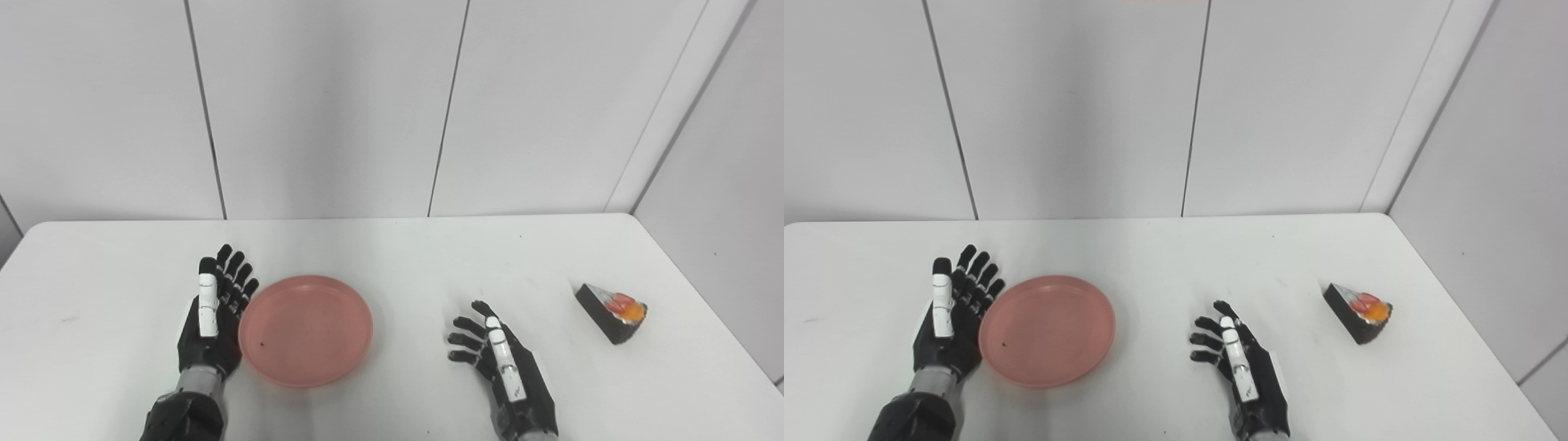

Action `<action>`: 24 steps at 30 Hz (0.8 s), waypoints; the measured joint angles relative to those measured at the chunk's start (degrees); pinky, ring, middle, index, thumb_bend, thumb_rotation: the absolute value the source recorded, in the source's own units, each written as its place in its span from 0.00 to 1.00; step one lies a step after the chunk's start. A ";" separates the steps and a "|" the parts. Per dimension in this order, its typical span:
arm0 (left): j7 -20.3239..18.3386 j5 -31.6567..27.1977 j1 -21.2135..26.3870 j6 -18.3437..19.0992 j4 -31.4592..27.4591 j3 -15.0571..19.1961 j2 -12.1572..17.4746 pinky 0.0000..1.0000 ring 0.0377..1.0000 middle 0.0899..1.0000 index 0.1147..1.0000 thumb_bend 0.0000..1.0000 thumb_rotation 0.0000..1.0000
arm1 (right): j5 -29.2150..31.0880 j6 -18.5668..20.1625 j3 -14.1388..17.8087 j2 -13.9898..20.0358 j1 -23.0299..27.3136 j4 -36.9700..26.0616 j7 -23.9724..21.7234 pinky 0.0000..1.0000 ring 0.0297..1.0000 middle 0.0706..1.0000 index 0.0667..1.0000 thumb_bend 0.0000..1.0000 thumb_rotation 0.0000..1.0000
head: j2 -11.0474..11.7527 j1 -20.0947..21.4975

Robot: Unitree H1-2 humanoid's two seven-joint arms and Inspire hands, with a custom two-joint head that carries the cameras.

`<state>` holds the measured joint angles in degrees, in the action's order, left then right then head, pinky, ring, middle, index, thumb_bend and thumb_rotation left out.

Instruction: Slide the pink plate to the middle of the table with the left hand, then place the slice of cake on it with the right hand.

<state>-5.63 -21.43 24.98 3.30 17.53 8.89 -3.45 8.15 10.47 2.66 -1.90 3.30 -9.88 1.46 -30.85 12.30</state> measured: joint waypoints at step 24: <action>-1.73 1.15 3.56 -5.09 7.38 -2.23 -2.96 0.95 0.98 0.97 1.00 0.85 0.84 | -6.73 -4.84 -1.44 1.61 -0.21 2.28 0.00 0.59 0.64 0.71 0.82 0.59 0.84 | 2.11 4.22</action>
<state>-7.36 -20.28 28.54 -1.79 24.91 6.65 -6.41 1.42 5.63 1.23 -0.29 3.09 -7.60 1.46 -28.74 16.52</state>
